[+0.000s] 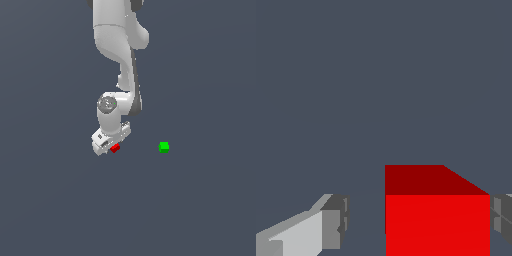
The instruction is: Stack the red cube on top of the green cube.
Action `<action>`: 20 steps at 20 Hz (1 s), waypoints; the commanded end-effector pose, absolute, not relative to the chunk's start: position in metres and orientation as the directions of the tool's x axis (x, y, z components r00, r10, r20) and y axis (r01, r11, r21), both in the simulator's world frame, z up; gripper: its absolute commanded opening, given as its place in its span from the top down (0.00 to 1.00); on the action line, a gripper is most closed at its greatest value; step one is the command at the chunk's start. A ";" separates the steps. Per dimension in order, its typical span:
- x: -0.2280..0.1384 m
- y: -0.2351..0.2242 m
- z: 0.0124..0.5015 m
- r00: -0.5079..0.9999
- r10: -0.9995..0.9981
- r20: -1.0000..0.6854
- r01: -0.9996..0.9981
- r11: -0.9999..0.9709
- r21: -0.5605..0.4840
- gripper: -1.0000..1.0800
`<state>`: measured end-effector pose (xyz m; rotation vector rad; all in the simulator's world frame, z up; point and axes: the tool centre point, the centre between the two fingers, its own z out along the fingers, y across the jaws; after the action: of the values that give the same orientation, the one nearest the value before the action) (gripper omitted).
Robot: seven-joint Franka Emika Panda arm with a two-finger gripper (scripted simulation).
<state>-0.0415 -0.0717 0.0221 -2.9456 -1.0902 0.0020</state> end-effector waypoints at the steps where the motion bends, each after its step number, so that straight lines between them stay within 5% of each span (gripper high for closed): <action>1: -0.041 -0.072 0.020 0.759 0.651 0.000 0.651 -0.759 0.000 0.04; 2: -0.041 -0.072 0.020 0.759 0.651 0.000 0.651 -0.759 0.000 1.00; 20: -0.041 -0.072 0.039 0.759 0.651 0.000 0.651 -0.759 0.000 1.00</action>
<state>-0.0418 -0.0722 0.0328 -2.9461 -1.0896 0.0022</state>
